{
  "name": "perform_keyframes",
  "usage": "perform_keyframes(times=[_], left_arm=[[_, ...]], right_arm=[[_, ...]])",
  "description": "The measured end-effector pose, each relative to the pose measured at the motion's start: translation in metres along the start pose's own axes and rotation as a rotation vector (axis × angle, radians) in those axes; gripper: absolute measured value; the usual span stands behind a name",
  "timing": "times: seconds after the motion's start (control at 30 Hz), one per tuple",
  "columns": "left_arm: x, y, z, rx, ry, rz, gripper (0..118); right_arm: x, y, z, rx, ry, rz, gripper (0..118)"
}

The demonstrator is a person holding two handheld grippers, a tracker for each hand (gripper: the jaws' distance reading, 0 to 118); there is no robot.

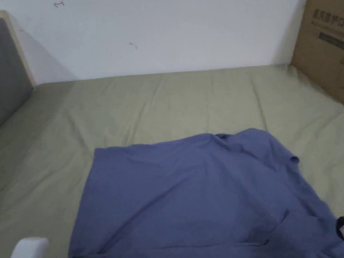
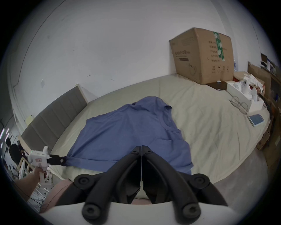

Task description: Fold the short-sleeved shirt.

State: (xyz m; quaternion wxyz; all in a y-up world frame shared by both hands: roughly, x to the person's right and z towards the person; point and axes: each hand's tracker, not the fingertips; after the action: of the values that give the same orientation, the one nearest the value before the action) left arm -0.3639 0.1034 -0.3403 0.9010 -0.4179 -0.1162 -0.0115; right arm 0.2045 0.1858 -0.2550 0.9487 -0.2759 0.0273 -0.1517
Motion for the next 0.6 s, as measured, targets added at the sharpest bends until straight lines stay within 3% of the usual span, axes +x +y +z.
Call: perform_keyframes(times=[0.03,0.07,0.1,0.13,0.17,0.2,0.23,0.27,0.37,0.53,0.57,0.6], left_arm=[[0.001,-0.002,0.008,0.046,-0.024,0.032,4],[0.002,-0.004,0.015,0.087,-0.038,0.053,4],[0.003,-0.006,0.023,0.129,-0.05,0.082,3],[0.01,-0.004,0.033,0.156,-0.059,0.103,3],[0.018,-0.002,0.041,0.174,-0.07,0.115,3],[0.022,-0.002,0.046,0.194,-0.077,0.12,3],[0.028,-0.002,0.051,0.199,-0.08,0.113,3],[0.033,-0.002,0.053,0.202,-0.085,0.108,3],[0.04,0.002,0.057,0.205,-0.08,0.06,3],[0.042,0.0,0.055,0.177,-0.047,0.004,3],[0.042,-0.001,0.055,0.168,-0.053,0.011,3],[0.042,-0.001,0.055,0.165,-0.052,0.014,3]], right_arm=[[0.011,0.001,-0.002,-0.005,-0.017,-0.027,18],[0.019,0.002,-0.006,-0.017,-0.035,-0.045,18],[0.032,0.002,-0.012,-0.058,-0.044,-0.067,26],[0.044,0.001,-0.021,-0.116,-0.058,-0.09,52],[0.053,-0.002,-0.029,-0.17,-0.078,-0.11,96],[0.064,-0.007,-0.04,-0.235,-0.109,-0.118,117],[0.073,-0.02,-0.041,-0.228,-0.076,-0.159,117],[0.08,-0.027,-0.045,-0.254,-0.151,-0.098,117],[0.08,-0.03,-0.075,-0.399,-0.187,-0.05,117],[0.053,-0.043,-0.08,-0.312,-0.176,0.186,114],[0.047,-0.044,-0.08,-0.301,-0.168,0.235,109],[0.04,-0.044,-0.08,-0.291,-0.179,0.283,85]])
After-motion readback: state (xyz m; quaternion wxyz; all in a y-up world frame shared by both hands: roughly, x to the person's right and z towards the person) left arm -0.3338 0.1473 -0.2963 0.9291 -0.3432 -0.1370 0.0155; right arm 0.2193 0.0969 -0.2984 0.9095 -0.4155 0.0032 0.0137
